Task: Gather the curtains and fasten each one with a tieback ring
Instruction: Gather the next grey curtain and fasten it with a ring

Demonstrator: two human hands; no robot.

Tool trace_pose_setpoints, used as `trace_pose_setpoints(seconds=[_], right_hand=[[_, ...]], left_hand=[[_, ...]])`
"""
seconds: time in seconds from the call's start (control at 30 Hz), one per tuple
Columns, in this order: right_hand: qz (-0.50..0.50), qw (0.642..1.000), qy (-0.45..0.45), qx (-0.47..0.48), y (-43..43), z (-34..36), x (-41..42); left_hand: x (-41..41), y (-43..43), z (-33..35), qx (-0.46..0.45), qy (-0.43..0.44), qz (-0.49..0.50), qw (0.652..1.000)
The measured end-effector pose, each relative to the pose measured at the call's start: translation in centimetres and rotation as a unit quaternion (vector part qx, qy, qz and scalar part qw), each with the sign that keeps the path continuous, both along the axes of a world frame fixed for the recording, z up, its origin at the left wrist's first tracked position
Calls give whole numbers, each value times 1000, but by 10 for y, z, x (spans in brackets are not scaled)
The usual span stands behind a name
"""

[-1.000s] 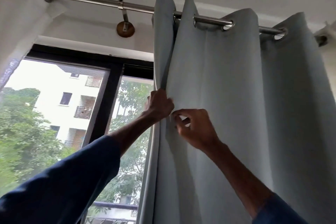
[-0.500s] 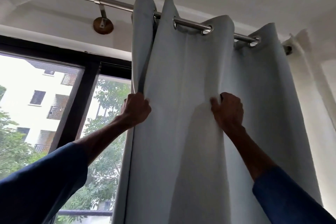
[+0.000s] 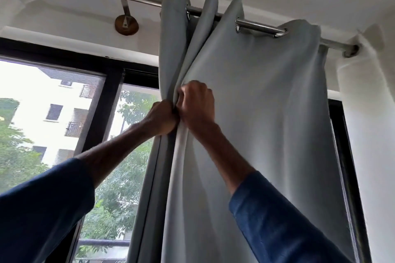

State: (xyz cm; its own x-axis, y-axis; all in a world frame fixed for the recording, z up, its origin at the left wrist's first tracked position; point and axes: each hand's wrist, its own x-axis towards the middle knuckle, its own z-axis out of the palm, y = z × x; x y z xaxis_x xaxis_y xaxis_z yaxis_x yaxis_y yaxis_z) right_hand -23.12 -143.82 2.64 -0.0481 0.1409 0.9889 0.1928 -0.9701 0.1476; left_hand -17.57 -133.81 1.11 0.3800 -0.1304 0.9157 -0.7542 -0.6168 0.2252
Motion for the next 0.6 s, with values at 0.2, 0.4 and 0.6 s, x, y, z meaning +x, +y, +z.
trace_pose_setpoints(seconds=[0.2,0.4,0.6], right_hand=[[176,972,27,150,-41,-37,3],[234,957,44,166,-46,-84,2],[183,975,43,116,-49,-106,-16]], left_hand=[[-16,1,-11,-26,-8,-14,1000],[-30,-22,-31,18,20,-16,1000],[-42,-32,-48,15,27,-25,999]])
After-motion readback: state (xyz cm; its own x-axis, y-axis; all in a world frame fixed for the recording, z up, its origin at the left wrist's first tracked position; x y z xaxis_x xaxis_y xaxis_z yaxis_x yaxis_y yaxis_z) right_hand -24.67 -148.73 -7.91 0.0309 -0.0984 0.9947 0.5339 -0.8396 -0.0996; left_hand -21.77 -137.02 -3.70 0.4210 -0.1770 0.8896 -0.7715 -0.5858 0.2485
